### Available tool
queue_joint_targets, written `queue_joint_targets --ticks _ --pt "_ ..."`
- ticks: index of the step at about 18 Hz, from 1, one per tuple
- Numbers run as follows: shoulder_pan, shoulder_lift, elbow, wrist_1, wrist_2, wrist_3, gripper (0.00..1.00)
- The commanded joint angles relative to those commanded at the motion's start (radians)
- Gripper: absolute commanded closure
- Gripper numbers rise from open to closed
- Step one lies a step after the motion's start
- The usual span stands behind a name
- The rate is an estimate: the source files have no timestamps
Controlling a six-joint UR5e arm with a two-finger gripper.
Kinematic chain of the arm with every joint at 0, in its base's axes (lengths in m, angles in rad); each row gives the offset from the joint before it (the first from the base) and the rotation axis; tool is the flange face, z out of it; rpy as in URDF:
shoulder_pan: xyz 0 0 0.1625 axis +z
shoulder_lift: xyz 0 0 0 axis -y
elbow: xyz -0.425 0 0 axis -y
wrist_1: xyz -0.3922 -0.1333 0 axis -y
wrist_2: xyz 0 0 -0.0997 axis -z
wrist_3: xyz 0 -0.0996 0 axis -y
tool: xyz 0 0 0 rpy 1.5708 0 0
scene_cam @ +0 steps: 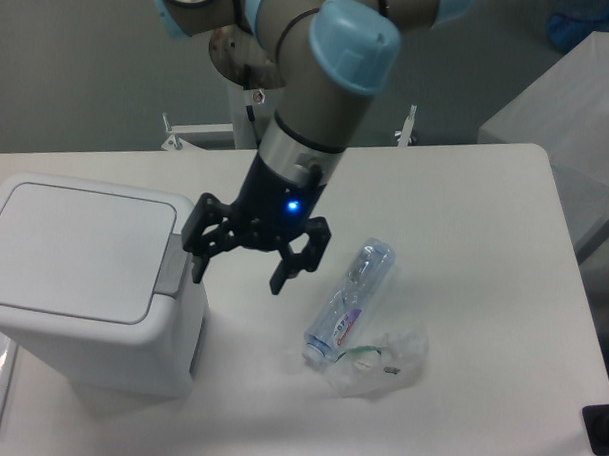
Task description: Open the trash can
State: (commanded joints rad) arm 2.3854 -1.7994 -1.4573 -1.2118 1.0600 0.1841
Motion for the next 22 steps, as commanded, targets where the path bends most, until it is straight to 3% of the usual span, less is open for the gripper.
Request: queue_joint_targets --ticks 22 --pt "-0.008 -0.003 -0.017 0.021 0.018 -0.002 0.0"
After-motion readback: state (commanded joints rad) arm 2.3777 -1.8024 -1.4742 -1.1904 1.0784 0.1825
